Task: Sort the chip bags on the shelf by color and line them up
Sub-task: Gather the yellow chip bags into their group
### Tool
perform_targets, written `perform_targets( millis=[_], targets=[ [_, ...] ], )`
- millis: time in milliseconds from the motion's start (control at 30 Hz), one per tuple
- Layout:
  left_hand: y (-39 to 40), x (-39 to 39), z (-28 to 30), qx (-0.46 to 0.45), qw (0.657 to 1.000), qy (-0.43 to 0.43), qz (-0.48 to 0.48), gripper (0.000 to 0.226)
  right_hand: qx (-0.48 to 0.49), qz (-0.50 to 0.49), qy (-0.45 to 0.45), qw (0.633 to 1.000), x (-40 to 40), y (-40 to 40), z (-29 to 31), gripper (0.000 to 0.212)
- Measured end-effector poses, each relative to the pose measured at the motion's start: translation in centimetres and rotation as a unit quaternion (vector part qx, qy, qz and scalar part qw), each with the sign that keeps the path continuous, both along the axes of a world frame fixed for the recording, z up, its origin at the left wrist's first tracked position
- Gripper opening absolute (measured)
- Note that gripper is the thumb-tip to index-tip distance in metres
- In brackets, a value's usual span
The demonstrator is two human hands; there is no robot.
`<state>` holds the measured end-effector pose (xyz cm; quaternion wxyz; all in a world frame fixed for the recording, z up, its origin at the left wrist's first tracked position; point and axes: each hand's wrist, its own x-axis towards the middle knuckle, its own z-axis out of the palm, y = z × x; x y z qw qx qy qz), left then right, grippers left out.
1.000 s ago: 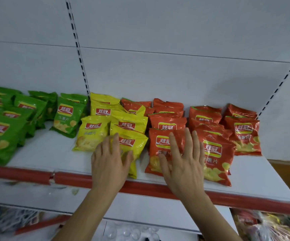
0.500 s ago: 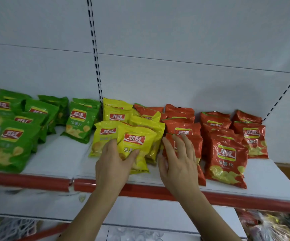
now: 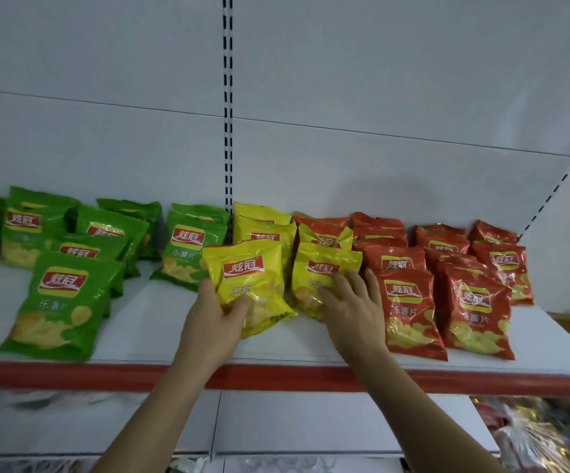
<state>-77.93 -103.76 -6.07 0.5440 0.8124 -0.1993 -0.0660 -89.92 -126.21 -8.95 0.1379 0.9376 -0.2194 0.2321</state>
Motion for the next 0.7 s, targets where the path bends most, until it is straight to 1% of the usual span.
perform_targets(
  millis=[67,133,233,333,400,433,467,500,533,567,633,700],
  targets=[
    [0.3,0.7,0.0,-0.008,1.000,-0.004,-0.008,0.034,-0.006,0.009,-0.045,0.999,-0.6,-0.2,0.6,0.023],
    [0.4,1.3,0.1,-0.041,0.999,0.002,-0.006,0.037,0.006,0.031,-0.109,0.993,-1.4,-0.1,1.5,0.024],
    [-0.2,1.7,0.6,-0.074,0.997,0.014,-0.012,0.038,0.039,0.093,-0.199,0.975,-2.5,0.8,3.6,0.021],
    [-1.5,1.1,1.0,-0.115,0.990,0.066,-0.050,0.037,0.054,0.140,-0.238,0.960,-2.8,2.8,5.3,0.021],
    [-2.5,0.2,1.8,-0.192,0.967,0.144,-0.084,0.041,0.069,0.158,-0.223,0.960,-2.5,4.6,5.3,0.028],
    [-3.0,-0.3,2.3,-0.231,0.949,0.186,-0.103,0.046,0.078,0.166,-0.205,0.961,-2.2,5.5,5.0,0.030],
    [-3.4,-0.8,2.8,-0.256,0.936,0.212,-0.119,0.058,0.089,0.173,-0.192,0.962,-2.0,6.2,4.5,0.029],
    [-3.8,-1.2,3.0,-0.258,0.933,0.215,-0.129,0.071,0.102,0.179,-0.184,0.961,-1.9,6.6,4.0,0.028],
    [-4.0,-1.5,3.1,-0.252,0.936,0.202,-0.138,0.077,0.119,0.186,-0.178,0.959,-1.8,6.7,3.7,0.030],
    [-4.1,-1.5,2.9,-0.240,0.944,0.181,-0.135,0.079,0.135,0.197,-0.169,0.956,-1.9,6.6,3.5,0.036],
    [-4.1,-1.2,2.3,-0.219,0.958,0.148,-0.110,0.074,0.148,0.224,-0.144,0.952,-2.1,6.1,3.4,0.045],
    [-4.1,-0.5,1.9,-0.222,0.959,0.149,-0.090,0.065,0.148,0.243,-0.133,0.949,-2.1,5.5,3.3,0.047]
  ],
)
